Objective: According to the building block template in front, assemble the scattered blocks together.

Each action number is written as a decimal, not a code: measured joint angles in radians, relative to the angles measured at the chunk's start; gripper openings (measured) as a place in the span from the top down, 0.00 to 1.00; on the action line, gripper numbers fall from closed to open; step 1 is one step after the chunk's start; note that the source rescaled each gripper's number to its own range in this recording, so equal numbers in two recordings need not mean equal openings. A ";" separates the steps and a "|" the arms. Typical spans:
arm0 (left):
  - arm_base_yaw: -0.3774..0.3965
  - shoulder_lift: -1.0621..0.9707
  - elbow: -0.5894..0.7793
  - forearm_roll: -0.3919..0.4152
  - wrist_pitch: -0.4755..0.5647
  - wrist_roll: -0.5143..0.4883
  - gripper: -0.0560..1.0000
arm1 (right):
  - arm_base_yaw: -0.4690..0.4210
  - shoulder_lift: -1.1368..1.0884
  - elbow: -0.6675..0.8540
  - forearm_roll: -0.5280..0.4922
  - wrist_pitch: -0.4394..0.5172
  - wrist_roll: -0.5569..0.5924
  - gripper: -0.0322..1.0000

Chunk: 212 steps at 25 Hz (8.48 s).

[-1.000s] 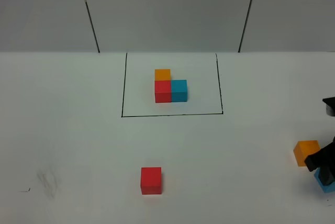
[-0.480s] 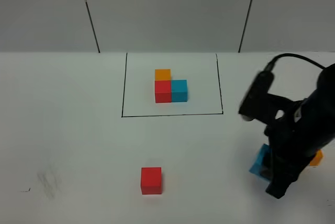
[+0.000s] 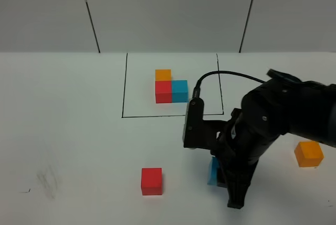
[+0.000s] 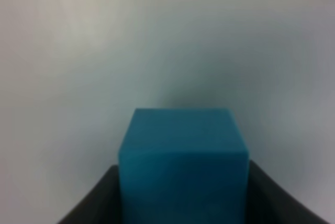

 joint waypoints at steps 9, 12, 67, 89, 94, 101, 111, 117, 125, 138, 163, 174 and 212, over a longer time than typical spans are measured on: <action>0.000 0.000 0.000 0.000 0.000 0.000 0.38 | 0.040 0.171 -0.152 -0.015 0.024 -0.075 0.96; 0.000 0.000 0.000 0.000 0.000 0.000 0.38 | 0.040 0.200 -0.175 0.003 0.057 -0.104 0.96; 0.000 0.000 0.000 0.000 -0.001 0.001 0.38 | 0.108 0.389 -0.323 0.066 0.033 -0.125 0.96; 0.000 0.000 0.000 0.000 -0.001 0.001 0.38 | 0.116 0.424 -0.351 -0.135 0.089 0.034 0.96; 0.000 0.000 0.000 0.000 -0.001 0.001 0.38 | 0.116 0.426 -0.351 -0.164 0.100 0.045 0.96; 0.000 0.000 0.000 0.000 -0.001 0.001 0.38 | 0.116 0.427 -0.351 -0.169 0.100 0.058 0.96; 0.000 0.000 0.000 0.000 -0.001 0.001 0.38 | 0.116 0.436 -0.351 -0.169 0.103 0.081 0.81; 0.000 0.000 0.000 0.000 -0.001 0.001 0.38 | 0.115 0.420 -0.350 -0.176 0.121 0.122 0.19; 0.000 0.000 0.000 0.000 -0.001 0.001 0.38 | 0.108 0.244 -0.439 -0.201 0.316 0.243 0.15; 0.000 0.000 0.000 0.000 -0.001 0.001 0.38 | -0.423 0.130 -0.472 -0.218 0.445 0.786 0.19; 0.000 0.000 0.000 0.000 -0.001 0.001 0.38 | -0.613 0.129 -0.047 -0.015 0.121 0.817 0.20; 0.000 0.000 0.000 0.000 -0.001 0.001 0.38 | -0.613 0.129 -0.013 -0.025 -0.047 0.817 0.21; 0.000 0.000 0.000 0.000 -0.001 0.001 0.38 | -0.578 0.111 -0.055 0.006 0.009 0.703 0.95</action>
